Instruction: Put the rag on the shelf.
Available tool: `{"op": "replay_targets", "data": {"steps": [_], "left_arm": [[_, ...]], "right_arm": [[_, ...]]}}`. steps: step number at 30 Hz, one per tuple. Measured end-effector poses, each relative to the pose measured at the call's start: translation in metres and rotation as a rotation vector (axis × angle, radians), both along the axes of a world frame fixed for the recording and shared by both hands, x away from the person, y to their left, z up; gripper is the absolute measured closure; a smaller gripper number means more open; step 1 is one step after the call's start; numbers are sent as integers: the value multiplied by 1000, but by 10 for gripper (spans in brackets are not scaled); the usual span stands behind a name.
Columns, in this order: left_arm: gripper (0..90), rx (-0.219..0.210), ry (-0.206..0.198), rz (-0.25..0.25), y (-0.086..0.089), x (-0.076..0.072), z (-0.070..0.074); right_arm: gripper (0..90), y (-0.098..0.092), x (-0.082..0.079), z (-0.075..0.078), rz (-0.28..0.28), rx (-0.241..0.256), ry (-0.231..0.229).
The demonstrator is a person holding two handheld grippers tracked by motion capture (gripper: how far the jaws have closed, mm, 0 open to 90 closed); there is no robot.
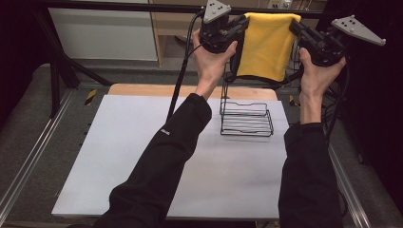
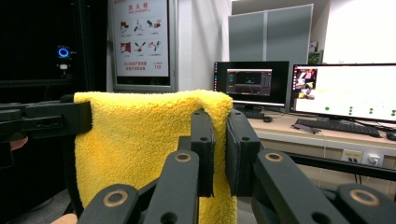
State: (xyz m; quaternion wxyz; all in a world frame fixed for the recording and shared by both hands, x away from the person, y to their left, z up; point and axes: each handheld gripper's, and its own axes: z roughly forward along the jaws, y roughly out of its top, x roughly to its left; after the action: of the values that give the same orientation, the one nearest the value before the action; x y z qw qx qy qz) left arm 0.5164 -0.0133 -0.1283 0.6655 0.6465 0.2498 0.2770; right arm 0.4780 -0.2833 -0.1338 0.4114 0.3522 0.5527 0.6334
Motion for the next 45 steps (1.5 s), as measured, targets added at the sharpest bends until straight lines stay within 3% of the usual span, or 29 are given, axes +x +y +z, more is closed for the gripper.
{"op": "replay_targets", "data": {"steps": [7,21,26,38,45], "left_arm": [[797,18,18,1,1,7,-14],[796,88,57,-38,3,0,-52],[796,98,67,-59,3,-3,-65],[794,118,96,-84,0,-6,-77],[793,131,91,-99,2,-10,-78]], "right_arm": [[835,-1,10,-12,13,-13,32],[832,-6,3,-48,33,-69,131],[833,-9,2,-63,45,-64,154],[831,-16,-3,-72,55,-78,174],[829,-17,-10,-76,70,-82,170]]}}
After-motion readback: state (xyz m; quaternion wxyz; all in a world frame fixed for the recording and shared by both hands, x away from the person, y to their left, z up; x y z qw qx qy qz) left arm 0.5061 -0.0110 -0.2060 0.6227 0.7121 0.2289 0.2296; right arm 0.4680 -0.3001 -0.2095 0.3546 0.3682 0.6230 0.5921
